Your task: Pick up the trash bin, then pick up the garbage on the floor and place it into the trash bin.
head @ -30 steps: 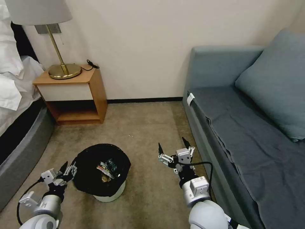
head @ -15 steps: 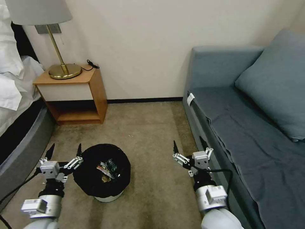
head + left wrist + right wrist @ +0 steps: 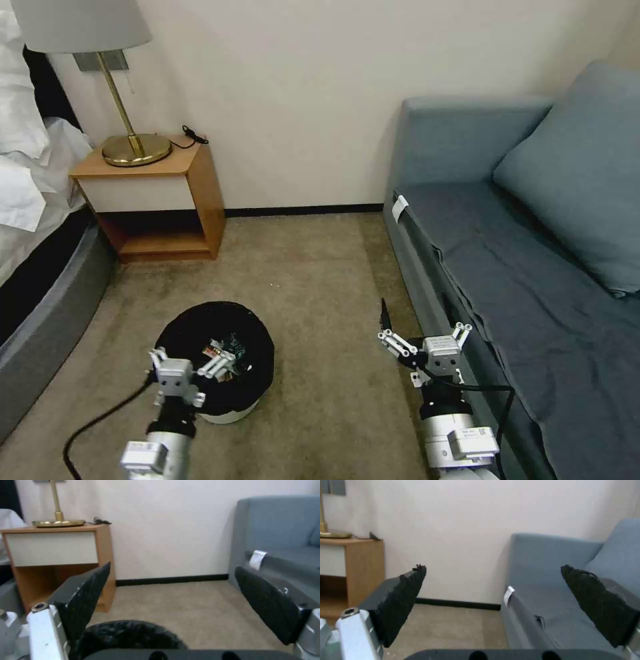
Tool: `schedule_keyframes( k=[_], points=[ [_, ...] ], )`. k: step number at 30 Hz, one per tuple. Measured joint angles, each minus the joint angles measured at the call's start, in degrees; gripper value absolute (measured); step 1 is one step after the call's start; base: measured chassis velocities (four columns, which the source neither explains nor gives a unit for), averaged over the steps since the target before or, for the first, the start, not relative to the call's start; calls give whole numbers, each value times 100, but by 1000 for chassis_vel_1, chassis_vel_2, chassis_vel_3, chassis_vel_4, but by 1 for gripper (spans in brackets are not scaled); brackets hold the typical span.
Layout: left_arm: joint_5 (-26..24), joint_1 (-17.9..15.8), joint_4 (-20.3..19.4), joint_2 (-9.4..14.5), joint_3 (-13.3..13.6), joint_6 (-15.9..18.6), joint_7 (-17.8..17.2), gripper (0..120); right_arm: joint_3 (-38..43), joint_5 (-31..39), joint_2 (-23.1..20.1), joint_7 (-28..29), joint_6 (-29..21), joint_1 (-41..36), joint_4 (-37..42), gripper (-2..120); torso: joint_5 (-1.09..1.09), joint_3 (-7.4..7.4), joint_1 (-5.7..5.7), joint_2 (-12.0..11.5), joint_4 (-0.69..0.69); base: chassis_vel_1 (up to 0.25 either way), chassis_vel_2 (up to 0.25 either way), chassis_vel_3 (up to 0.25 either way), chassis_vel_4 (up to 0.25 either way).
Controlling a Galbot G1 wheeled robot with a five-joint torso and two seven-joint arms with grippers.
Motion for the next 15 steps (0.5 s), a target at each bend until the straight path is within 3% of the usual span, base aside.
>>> schedule_keyframes(
  k=[3, 15],
  points=[
    [-33, 10, -88, -10, 105, 4, -45, 100, 47, 77, -7, 2, -13, 115, -21, 100, 0, 0, 0, 0, 0, 0, 0, 0, 0],
    [-61, -17, -5, 16, 70, -9, -85, 100, 21, 159, -111, -16, -134, 317, -111, 100, -1, 0, 0, 0, 1, 0, 0, 0, 0]
  ],
)
